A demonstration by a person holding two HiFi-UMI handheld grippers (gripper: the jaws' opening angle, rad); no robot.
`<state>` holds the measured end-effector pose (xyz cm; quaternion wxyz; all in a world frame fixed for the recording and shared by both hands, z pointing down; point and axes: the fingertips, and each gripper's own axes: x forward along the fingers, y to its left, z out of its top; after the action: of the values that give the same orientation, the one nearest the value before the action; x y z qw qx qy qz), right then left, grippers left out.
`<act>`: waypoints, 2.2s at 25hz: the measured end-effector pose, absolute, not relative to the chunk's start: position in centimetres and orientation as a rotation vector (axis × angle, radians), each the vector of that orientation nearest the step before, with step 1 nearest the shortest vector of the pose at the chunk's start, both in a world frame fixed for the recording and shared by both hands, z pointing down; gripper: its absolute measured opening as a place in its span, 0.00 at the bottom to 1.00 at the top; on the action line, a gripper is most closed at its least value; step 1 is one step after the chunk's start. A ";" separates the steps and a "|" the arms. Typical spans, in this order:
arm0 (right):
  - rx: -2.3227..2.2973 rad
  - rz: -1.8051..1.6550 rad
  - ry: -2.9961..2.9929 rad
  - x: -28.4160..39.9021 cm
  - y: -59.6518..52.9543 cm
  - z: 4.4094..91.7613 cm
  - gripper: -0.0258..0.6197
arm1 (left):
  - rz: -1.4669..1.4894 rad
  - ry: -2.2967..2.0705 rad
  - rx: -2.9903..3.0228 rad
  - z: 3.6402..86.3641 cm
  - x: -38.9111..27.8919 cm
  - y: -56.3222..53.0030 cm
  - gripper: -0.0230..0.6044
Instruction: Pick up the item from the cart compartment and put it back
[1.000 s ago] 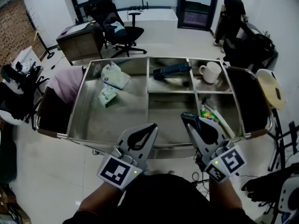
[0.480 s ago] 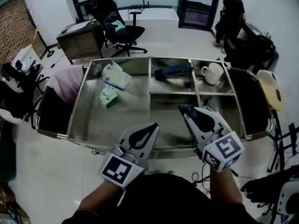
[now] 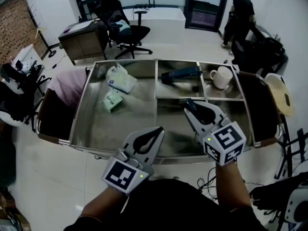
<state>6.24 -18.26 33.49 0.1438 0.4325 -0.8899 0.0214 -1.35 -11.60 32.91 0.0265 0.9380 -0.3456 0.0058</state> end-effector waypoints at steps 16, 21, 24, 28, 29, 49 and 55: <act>1.076 0.079 -2.409 4.2 -22.1 38.8 0.20 | 0.004 -1.074 2.892 32.8 -1.8 -12.9 0.04; 1.049 0.016 -2.351 3.5 -22.9 40.0 0.20 | 0.004 -1.075 2.887 32.9 -2.0 -13.3 0.04; 1.037 0.000 -2.323 3.5 -23.1 40.6 0.21 | 0.000 -1.079 2.883 33.0 -1.9 -13.3 0.04; 1.038 -0.002 -2.294 3.6 -23.1 41.1 0.37 | 0.003 -1.084 2.880 33.0 -2.1 -13.4 0.04; 1.043 -0.003 -2.294 3.7 -23.1 41.0 0.37 | 0.003 -1.085 2.879 33.0 -2.1 -13.4 0.04; 1.112 0.102 -2.483 3.9 -21.7 37.5 0.06 | 0.009 -1.078 2.888 32.8 -1.8 -12.6 0.04; 1.138 0.142 -2.555 4.1 -20.8 36.1 0.06 | 0.007 -1.080 2.884 32.9 -1.7 -12.4 0.04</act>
<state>4.08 -20.82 36.10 0.1695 0.4005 -0.8991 0.0499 -1.71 -12.39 32.85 0.0310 0.9361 -0.3504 0.0023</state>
